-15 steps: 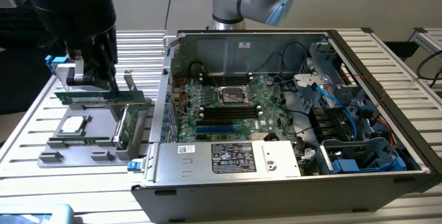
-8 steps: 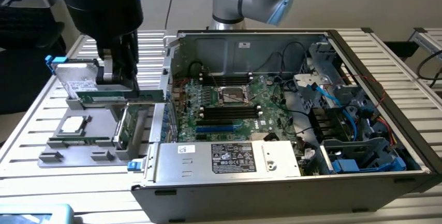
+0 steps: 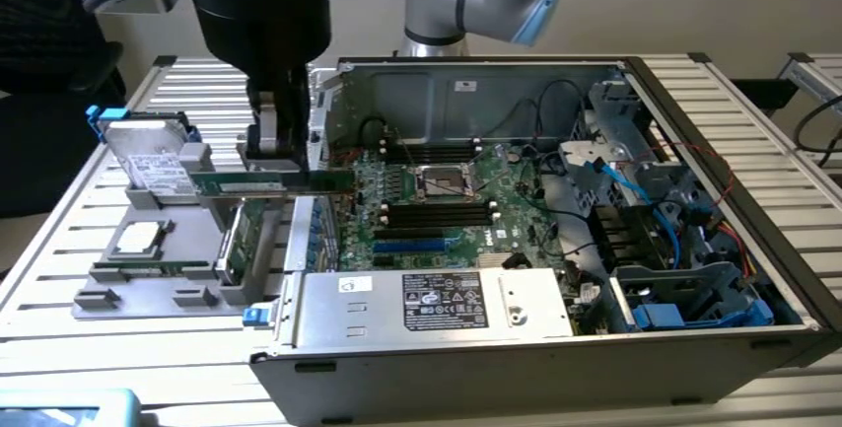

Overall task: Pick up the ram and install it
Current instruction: 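Pick up the ram and move it above insertion slot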

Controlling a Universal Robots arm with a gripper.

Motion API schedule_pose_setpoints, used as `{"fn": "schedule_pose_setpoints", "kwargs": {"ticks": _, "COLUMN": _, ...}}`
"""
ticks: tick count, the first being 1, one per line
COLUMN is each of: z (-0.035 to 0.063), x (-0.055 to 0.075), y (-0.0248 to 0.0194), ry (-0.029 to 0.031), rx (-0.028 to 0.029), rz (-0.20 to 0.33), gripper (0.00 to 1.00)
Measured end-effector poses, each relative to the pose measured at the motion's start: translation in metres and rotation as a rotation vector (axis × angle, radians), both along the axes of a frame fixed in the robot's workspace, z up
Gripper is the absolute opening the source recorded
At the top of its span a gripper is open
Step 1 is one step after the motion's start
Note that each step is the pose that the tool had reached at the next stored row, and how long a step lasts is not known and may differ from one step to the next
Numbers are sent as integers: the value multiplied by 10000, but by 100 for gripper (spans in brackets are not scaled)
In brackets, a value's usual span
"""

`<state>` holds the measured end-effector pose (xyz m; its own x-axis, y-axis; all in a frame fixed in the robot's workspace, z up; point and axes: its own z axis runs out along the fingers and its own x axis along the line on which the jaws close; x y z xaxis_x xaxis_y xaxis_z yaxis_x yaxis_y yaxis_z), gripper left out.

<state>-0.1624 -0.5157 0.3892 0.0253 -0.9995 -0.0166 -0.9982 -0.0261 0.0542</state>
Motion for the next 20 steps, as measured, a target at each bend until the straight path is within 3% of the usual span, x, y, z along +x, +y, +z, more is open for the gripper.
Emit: {"fn": "schedule_pose_setpoints", "kwargs": {"ticks": 20, "z": -2, "x": 907, "y": 3, "ry": 0, "rx": 0, "rz": 7, "gripper": 13}}
